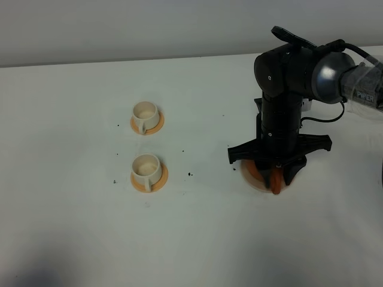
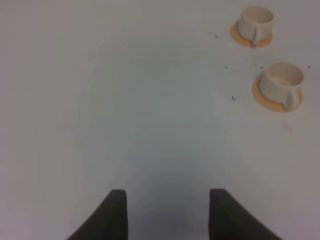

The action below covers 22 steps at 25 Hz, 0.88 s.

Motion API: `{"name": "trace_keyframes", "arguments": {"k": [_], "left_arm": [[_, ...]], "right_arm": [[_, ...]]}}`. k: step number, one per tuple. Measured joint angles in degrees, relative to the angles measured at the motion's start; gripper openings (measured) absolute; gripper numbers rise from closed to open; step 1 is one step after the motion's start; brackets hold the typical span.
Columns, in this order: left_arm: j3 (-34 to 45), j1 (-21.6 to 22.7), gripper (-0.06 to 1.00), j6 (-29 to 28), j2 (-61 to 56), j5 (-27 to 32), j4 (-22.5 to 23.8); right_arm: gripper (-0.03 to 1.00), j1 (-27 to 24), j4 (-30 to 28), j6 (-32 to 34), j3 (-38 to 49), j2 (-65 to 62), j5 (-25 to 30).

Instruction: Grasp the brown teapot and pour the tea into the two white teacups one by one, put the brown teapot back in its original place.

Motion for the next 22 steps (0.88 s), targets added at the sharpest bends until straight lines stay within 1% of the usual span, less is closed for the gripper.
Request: {"name": "trace_keyframes", "arguments": {"k": [2,5,11,22], "left_arm": [[0.0,0.0,0.39,0.0,0.0,0.0,0.0],[0.0,0.0,0.39,0.0,0.0,0.0,0.0],[0.0,0.0,0.39,0.0,0.0,0.0,0.0],[0.0,0.0,0.39,0.0,0.0,0.0,0.0]], "right_arm": [[0.35,0.0,-0.3,-0.1,0.0,0.0,0.0],[0.30,0.0,-0.5,-0.4,0.0,0.0,0.1],[0.12,0.0,-1.6,-1.9,0.0,0.0,0.6],[0.11,0.0,-2.3,-5.3,0.0,-0.1,0.7]]}}
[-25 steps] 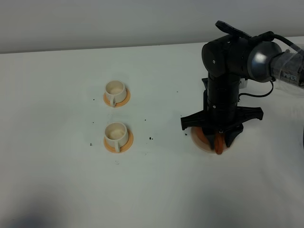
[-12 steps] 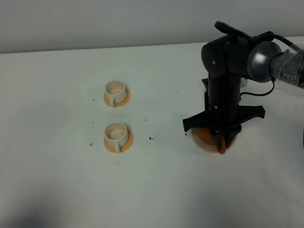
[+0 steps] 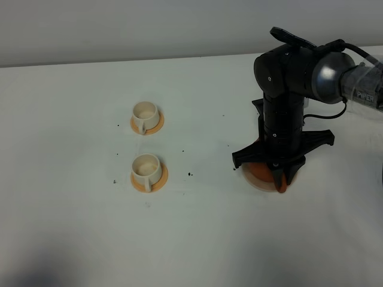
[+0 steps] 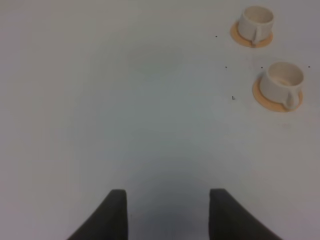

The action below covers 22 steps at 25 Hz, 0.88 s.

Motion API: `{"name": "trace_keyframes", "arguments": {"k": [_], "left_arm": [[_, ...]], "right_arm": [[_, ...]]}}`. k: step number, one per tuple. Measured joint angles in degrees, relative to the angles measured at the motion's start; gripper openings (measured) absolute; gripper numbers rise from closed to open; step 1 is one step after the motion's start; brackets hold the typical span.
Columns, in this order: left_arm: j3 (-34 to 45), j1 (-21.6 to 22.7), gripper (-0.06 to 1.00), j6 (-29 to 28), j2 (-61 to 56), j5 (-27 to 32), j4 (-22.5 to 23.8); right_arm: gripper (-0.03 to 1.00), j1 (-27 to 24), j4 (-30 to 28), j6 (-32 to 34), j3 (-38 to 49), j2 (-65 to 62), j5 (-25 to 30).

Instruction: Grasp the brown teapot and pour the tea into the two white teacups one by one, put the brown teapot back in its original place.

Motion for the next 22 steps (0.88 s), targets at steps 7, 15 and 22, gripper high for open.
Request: {"name": "trace_keyframes", "arguments": {"k": [7,15,22], "left_arm": [[0.0,0.0,0.39,0.0,0.0,0.0,0.0],[0.0,0.0,0.39,0.0,0.0,0.0,0.0],[0.0,0.0,0.39,0.0,0.0,0.0,0.0]], "right_arm": [[0.11,0.0,-0.6,-0.2,0.0,-2.2,-0.7],[0.11,0.0,-1.3,-0.6,0.0,-3.0,-0.8],[0.11,0.0,-2.7,-0.9,0.0,-4.1,-0.8]]}}
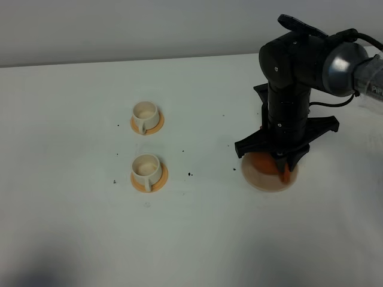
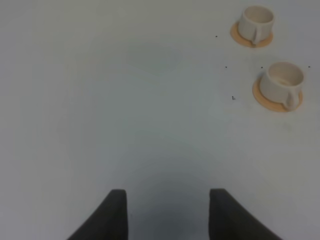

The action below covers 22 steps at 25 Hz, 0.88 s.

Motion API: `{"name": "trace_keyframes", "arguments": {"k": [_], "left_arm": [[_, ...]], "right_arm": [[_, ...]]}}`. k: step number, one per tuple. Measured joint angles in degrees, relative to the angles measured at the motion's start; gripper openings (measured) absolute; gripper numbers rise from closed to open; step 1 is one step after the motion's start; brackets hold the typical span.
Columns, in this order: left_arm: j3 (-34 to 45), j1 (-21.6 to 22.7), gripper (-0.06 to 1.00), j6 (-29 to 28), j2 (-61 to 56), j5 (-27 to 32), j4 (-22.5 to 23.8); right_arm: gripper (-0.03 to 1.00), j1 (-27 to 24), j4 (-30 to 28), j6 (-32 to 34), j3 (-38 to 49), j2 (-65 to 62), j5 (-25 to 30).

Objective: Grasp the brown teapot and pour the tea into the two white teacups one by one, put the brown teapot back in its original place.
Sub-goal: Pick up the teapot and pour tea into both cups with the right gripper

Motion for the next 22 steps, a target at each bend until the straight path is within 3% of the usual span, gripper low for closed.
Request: {"name": "trace_keyframes", "arguments": {"k": [13,22], "left_arm": [[0.0,0.0,0.39,0.0,0.0,0.0,0.0],[0.0,0.0,0.39,0.0,0.0,0.0,0.0]], "right_arm": [[0.11,1.2,-4.1,-3.9,0.0,-4.2,-0.2],[0.11,1.5,-2.9,-10.6,-4.5,-4.2,-6.7]]}}
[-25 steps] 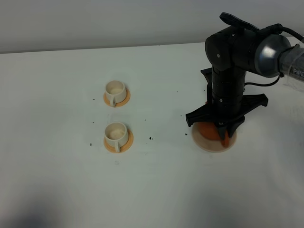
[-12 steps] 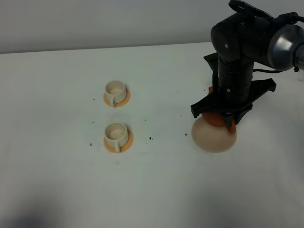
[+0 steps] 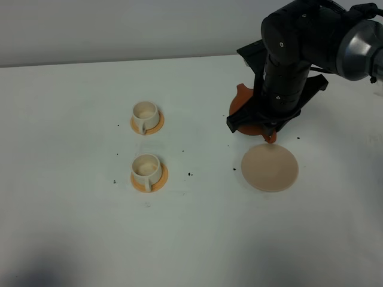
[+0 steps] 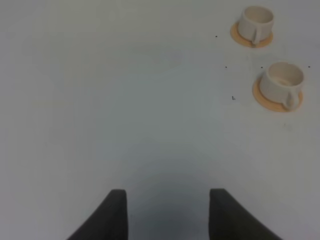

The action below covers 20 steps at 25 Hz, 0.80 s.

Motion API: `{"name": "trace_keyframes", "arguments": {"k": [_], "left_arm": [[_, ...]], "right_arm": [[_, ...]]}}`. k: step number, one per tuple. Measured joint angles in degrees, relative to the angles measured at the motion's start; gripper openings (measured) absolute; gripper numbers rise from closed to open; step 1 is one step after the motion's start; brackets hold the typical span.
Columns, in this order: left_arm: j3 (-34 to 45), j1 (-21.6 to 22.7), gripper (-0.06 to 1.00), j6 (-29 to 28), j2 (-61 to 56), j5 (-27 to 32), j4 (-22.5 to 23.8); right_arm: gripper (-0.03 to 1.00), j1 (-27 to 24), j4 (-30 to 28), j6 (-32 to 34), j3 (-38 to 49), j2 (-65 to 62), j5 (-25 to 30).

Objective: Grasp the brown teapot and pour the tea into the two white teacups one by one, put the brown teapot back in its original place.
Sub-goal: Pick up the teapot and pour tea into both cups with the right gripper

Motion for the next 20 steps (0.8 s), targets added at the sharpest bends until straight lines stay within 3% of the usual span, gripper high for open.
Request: {"name": "trace_keyframes", "arguments": {"k": [7,20], "left_arm": [[0.0,0.0,0.39,0.0,0.0,0.0,0.0],[0.0,0.0,0.39,0.0,0.0,0.0,0.0]], "right_arm": [[0.11,1.5,0.6,-4.3,-6.6,4.4,-1.0],[0.11,6.3,-3.1,-14.2,-31.5,20.9,6.5]]}}
